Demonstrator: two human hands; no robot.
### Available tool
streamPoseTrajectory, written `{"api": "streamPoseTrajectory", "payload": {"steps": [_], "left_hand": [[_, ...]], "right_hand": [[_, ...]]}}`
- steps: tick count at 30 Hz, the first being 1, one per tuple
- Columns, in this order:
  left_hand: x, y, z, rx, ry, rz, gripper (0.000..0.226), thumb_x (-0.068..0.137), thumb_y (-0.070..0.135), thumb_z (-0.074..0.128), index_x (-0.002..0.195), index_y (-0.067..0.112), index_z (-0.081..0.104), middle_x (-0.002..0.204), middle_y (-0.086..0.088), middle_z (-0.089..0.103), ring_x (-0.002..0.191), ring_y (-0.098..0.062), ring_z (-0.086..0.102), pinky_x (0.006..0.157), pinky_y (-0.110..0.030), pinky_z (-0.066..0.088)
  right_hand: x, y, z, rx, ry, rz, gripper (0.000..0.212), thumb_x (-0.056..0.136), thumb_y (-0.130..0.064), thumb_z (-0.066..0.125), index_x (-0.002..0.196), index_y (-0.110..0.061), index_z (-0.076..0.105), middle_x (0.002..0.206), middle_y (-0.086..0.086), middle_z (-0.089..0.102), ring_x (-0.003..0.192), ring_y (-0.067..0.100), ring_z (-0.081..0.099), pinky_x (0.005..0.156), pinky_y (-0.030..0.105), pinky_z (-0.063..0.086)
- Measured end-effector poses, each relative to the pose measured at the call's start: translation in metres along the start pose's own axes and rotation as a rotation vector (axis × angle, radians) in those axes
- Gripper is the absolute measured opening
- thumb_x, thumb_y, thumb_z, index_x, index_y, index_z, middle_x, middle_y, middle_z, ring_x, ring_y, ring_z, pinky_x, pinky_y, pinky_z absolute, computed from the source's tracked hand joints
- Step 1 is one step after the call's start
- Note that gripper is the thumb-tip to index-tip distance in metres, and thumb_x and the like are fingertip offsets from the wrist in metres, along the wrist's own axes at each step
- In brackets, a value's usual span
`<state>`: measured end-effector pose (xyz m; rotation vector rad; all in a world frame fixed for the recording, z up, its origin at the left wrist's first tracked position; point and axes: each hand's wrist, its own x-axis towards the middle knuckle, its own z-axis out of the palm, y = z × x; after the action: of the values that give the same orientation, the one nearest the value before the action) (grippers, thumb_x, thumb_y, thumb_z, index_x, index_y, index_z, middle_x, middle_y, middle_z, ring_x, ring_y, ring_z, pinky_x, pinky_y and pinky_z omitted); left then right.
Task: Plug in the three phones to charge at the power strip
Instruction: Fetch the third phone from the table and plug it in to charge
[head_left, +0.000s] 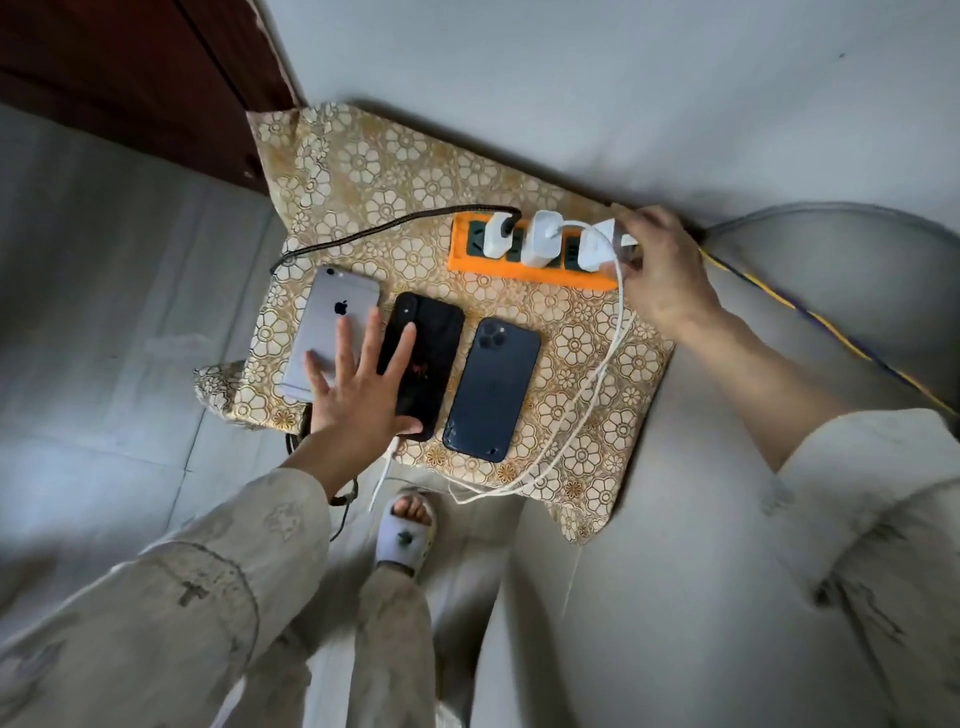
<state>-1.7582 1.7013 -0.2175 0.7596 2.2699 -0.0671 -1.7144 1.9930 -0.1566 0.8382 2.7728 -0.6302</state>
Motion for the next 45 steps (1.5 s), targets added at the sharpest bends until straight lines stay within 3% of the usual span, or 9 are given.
{"api": "streamPoseTrajectory", "payload": {"steps": [7, 12, 16, 24, 34, 37, 41, 43, 45], "left_hand": [[0.004, 0.000, 0.005, 0.026, -0.012, -0.014, 0.111, 0.075, 0.060, 0.054, 0.123, 0.033, -0.043, 0.135, -0.005, -0.046, 0.135, -0.037, -0.030, 0.107, -0.066, 0.001], [0.003, -0.001, 0.005, 0.058, -0.008, -0.012, 0.112, 0.075, 0.062, 0.051, 0.122, 0.031, -0.047, 0.137, -0.007, -0.045, 0.135, -0.037, -0.030, 0.107, -0.066, 0.002], [0.002, 0.001, 0.003, 0.083, -0.023, -0.017, 0.111, 0.075, 0.063, 0.051, 0.126, 0.029, -0.042, 0.142, -0.008, -0.041, 0.137, -0.038, -0.027, 0.108, -0.065, 0.005], [0.002, 0.003, 0.001, 0.081, -0.052, -0.031, 0.111, 0.076, 0.062, 0.051, 0.125, 0.029, -0.043, 0.136, -0.008, -0.045, 0.136, -0.037, -0.030, 0.108, -0.065, 0.002], [0.001, 0.003, -0.002, 0.064, -0.053, -0.028, 0.110, 0.076, 0.062, 0.051, 0.125, 0.030, -0.043, 0.137, -0.007, -0.045, 0.135, -0.037, -0.031, 0.108, -0.065, 0.002], [0.001, 0.002, -0.003, 0.059, -0.046, -0.019, 0.109, 0.077, 0.061, 0.052, 0.125, 0.031, -0.042, 0.138, -0.006, -0.045, 0.135, -0.037, -0.030, 0.108, -0.064, 0.002], [0.000, 0.001, -0.004, 0.067, -0.024, -0.004, 0.107, 0.078, 0.060, 0.052, 0.127, 0.031, -0.039, 0.149, -0.008, -0.035, 0.136, -0.037, -0.029, 0.109, -0.064, 0.003], [-0.001, 0.001, -0.005, 0.060, -0.018, 0.003, 0.106, 0.079, 0.058, 0.053, 0.132, 0.030, -0.035, 0.150, -0.009, -0.033, 0.137, -0.037, -0.028, 0.109, -0.064, 0.003], [-0.002, 0.003, -0.007, 0.052, -0.023, 0.006, 0.105, 0.079, 0.056, 0.055, 0.138, 0.029, -0.028, 0.150, -0.008, -0.032, 0.137, -0.038, -0.027, 0.108, -0.064, 0.003]], "right_hand": [[0.009, -0.008, -0.007, -0.061, -0.098, -0.102, 0.056, 0.076, -0.006, 0.069, 0.129, -0.008, 0.051, 0.121, 0.020, 0.051, 0.106, 0.037, 0.058, 0.095, 0.041, 0.044], [0.015, -0.012, -0.010, -0.193, -0.123, -0.191, 0.054, 0.076, -0.007, 0.069, 0.127, -0.004, 0.051, 0.124, 0.017, 0.055, 0.114, 0.032, 0.051, 0.088, 0.028, 0.031], [0.018, -0.014, -0.013, -0.244, -0.174, -0.242, 0.047, 0.076, -0.005, 0.067, 0.119, 0.002, 0.051, 0.117, 0.021, 0.058, 0.108, 0.036, 0.051, 0.088, 0.037, 0.036], [0.021, -0.022, -0.004, -0.377, -0.181, -0.314, 0.038, 0.085, -0.004, 0.056, 0.121, 0.005, 0.049, 0.121, 0.023, 0.058, 0.113, 0.035, 0.048, 0.095, 0.034, 0.032], [0.022, -0.025, -0.005, -0.332, -0.191, -0.253, 0.038, 0.083, -0.006, 0.060, 0.119, 0.001, 0.051, 0.118, 0.021, 0.060, 0.113, 0.036, 0.048, 0.089, 0.043, 0.046], [0.022, -0.022, -0.005, -0.229, -0.156, -0.186, 0.046, 0.077, -0.010, 0.070, 0.120, -0.005, 0.054, 0.116, 0.018, 0.063, 0.105, 0.034, 0.057, 0.084, 0.038, 0.046], [-0.007, -0.015, 0.010, 0.167, 0.002, 0.132, 0.081, 0.075, -0.024, 0.074, 0.142, -0.014, 0.029, 0.133, 0.010, 0.054, 0.117, 0.027, 0.053, 0.096, 0.025, 0.039], [-0.034, -0.012, 0.022, 0.490, 0.042, 0.371, 0.065, 0.080, -0.027, 0.068, 0.137, -0.014, 0.039, 0.124, 0.006, 0.060, 0.098, 0.022, 0.062, 0.087, 0.019, 0.047], [-0.063, -0.011, 0.033, 0.807, -0.015, 0.541, 0.025, 0.086, -0.020, 0.060, 0.109, -0.008, 0.061, 0.102, 0.013, 0.068, 0.077, 0.022, 0.064, 0.081, 0.037, 0.055]]}}
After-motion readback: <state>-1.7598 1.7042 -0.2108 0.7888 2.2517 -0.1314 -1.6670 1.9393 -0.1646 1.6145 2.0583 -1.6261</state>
